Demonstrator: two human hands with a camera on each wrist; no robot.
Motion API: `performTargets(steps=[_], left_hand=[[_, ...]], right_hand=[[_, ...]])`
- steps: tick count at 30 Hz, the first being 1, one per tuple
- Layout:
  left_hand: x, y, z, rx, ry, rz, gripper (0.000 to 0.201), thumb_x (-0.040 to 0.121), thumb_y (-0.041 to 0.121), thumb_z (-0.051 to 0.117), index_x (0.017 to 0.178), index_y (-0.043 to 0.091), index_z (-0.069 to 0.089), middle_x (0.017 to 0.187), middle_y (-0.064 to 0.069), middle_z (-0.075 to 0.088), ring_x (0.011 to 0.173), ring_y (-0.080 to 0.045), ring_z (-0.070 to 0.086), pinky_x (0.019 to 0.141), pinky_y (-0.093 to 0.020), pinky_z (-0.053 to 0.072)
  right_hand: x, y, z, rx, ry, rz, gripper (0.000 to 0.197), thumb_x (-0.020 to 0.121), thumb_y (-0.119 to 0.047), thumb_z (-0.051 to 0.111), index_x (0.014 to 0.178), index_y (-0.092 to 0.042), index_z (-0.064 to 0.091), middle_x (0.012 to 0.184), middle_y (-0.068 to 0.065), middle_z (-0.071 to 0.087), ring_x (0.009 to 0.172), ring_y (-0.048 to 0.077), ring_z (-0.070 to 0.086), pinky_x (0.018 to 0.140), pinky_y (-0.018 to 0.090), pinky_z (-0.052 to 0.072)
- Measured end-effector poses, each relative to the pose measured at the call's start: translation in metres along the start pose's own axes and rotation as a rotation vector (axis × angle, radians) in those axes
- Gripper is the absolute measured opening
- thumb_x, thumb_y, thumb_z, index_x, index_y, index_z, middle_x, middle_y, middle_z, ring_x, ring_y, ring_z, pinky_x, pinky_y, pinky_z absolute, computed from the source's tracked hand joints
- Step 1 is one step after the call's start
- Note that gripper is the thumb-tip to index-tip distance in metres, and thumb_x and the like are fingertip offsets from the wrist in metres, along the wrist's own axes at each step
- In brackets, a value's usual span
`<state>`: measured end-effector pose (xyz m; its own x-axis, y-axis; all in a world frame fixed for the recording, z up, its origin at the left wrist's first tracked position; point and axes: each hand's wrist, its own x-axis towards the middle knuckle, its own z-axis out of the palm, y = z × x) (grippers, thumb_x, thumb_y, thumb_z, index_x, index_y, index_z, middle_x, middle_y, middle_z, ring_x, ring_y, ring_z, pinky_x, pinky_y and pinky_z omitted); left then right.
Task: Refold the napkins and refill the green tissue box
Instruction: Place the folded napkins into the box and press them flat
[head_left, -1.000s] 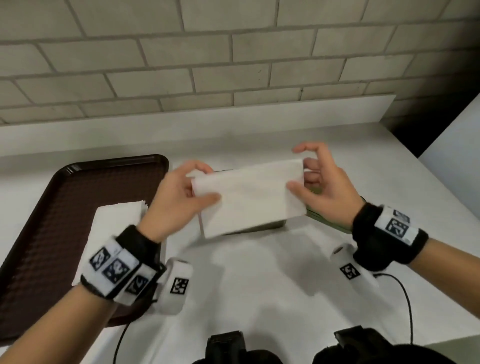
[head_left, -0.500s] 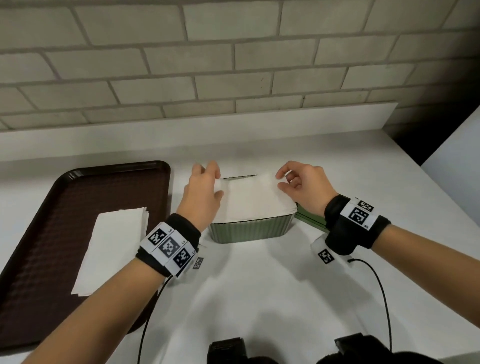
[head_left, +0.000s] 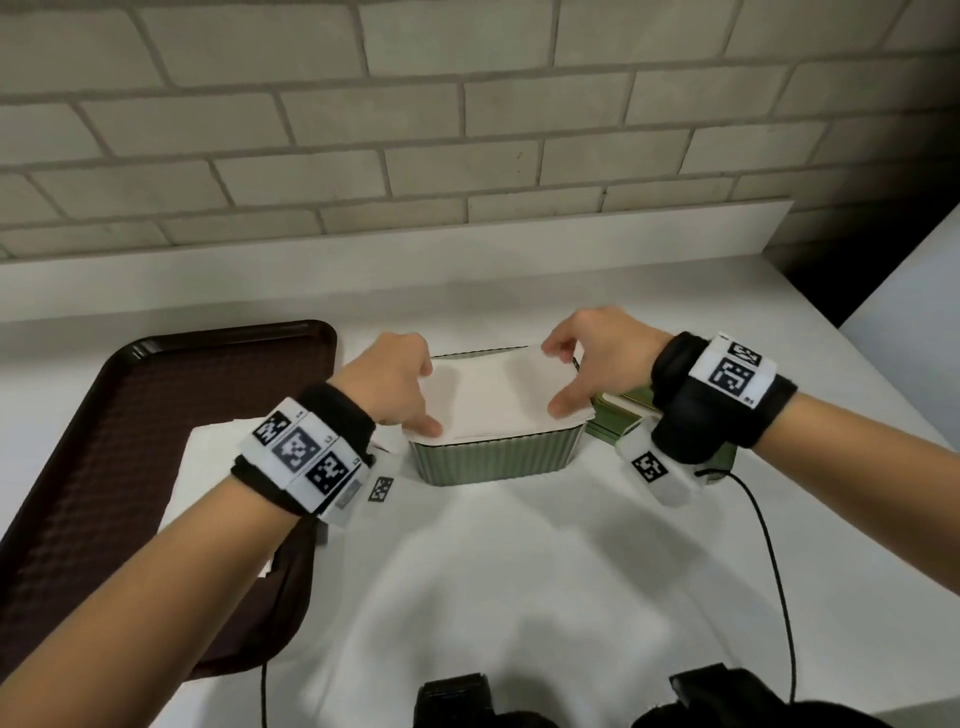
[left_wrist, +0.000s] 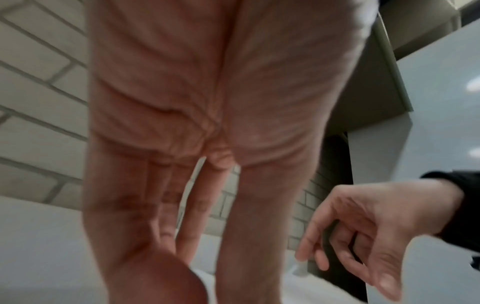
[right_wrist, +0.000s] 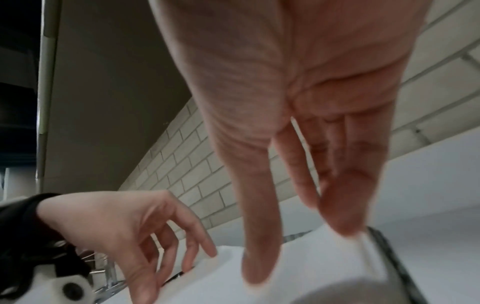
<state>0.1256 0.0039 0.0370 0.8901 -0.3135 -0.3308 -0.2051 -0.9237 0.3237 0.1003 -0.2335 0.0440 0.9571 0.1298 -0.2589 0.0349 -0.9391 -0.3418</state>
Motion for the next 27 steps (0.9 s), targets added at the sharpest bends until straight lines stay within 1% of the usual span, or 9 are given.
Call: performTargets(steps=[3, 7, 11, 13, 15, 18, 20, 23, 27], left_hand=[[0.002, 0.010, 0.006, 0.075, -0.018, -0.023, 0.075, 0.060, 0.026, 0.092, 0.120, 0.008, 0.051, 0.114, -0.008, 0.053, 0.101, -0.026, 0.058, 0.088, -0.039, 0.052], [0.000, 0.021, 0.010, 0.151, -0.044, -0.035, 0.070, 0.066, 0.018, 0.089, 0.122, 0.005, 0.049, 0.120, -0.011, 0.051, 0.105, -0.030, 0.058, 0.081, -0.034, 0.051], [0.001, 0.017, 0.012, 0.102, -0.028, -0.049, 0.071, 0.065, 0.016, 0.090, 0.121, 0.004, 0.049, 0.114, -0.011, 0.053, 0.101, -0.028, 0.059, 0.083, -0.036, 0.053], [0.000, 0.015, 0.015, 0.104, -0.017, -0.044, 0.070, 0.066, 0.016, 0.089, 0.122, 0.003, 0.049, 0.116, -0.012, 0.053, 0.102, -0.029, 0.059, 0.084, -0.035, 0.053], [0.000, 0.015, 0.018, 0.113, -0.012, -0.035, 0.068, 0.068, 0.016, 0.088, 0.122, 0.003, 0.049, 0.118, -0.013, 0.052, 0.104, -0.030, 0.059, 0.085, -0.035, 0.053], [0.001, 0.014, 0.010, 0.045, 0.013, -0.029, 0.068, 0.063, 0.019, 0.091, 0.118, 0.004, 0.055, 0.113, -0.011, 0.057, 0.098, -0.028, 0.061, 0.080, -0.034, 0.053], [0.005, 0.014, 0.003, -0.003, 0.095, 0.018, 0.063, 0.062, 0.022, 0.091, 0.114, 0.007, 0.061, 0.110, -0.010, 0.062, 0.092, -0.025, 0.061, 0.075, -0.031, 0.050], [0.009, 0.018, 0.005, 0.028, 0.103, 0.108, 0.069, 0.060, 0.020, 0.092, 0.121, 0.012, 0.060, 0.114, -0.006, 0.054, 0.099, -0.022, 0.054, 0.079, -0.029, 0.045], [0.010, 0.018, 0.023, 0.218, 0.099, 0.157, 0.088, 0.059, 0.025, 0.092, 0.134, 0.018, 0.047, 0.124, -0.008, 0.037, 0.118, -0.028, 0.035, 0.095, -0.038, 0.044]], right_hand=[[0.008, -0.005, 0.011, -0.046, -0.101, 0.039, 0.074, 0.057, -0.033, 0.091, 0.110, 0.008, 0.061, 0.093, 0.018, 0.061, 0.075, 0.025, 0.053, 0.066, 0.029, 0.045], [0.011, -0.013, 0.022, -0.151, -0.115, 0.050, 0.046, 0.063, -0.027, 0.090, 0.071, -0.007, 0.049, 0.076, 0.005, 0.046, 0.071, 0.025, 0.045, 0.056, 0.029, 0.040], [0.008, -0.010, 0.021, -0.134, -0.087, 0.051, 0.046, 0.062, -0.026, 0.090, 0.074, -0.013, 0.048, 0.095, 0.005, 0.053, 0.078, 0.025, 0.051, 0.057, 0.027, 0.044], [0.008, -0.010, 0.025, -0.164, -0.089, 0.043, 0.041, 0.064, -0.024, 0.089, 0.074, -0.008, 0.052, 0.087, 0.006, 0.054, 0.079, 0.028, 0.052, 0.057, 0.028, 0.045], [0.006, -0.011, 0.029, -0.180, -0.093, 0.035, 0.045, 0.067, -0.022, 0.086, 0.065, -0.013, 0.042, 0.072, 0.001, 0.043, 0.075, 0.027, 0.047, 0.049, 0.027, 0.035], [0.004, -0.013, 0.018, -0.108, -0.067, 0.037, 0.032, 0.066, -0.012, 0.085, 0.086, -0.009, 0.060, 0.089, 0.004, 0.055, 0.080, 0.028, 0.057, 0.063, 0.033, 0.053], [0.005, -0.013, 0.010, -0.055, -0.011, 0.007, 0.039, 0.067, -0.004, 0.081, 0.103, -0.010, 0.066, 0.105, 0.005, 0.062, 0.080, 0.024, 0.063, 0.074, 0.037, 0.058], [0.008, -0.017, 0.010, -0.060, 0.010, -0.025, 0.046, 0.066, -0.010, 0.085, 0.107, -0.015, 0.063, 0.100, -0.002, 0.057, 0.070, 0.015, 0.056, 0.067, 0.031, 0.050], [0.011, -0.014, 0.026, -0.201, -0.044, -0.020, 0.072, 0.062, -0.026, 0.089, 0.120, -0.023, 0.048, 0.104, -0.002, 0.044, 0.087, 0.021, 0.050, 0.072, 0.031, 0.043]])
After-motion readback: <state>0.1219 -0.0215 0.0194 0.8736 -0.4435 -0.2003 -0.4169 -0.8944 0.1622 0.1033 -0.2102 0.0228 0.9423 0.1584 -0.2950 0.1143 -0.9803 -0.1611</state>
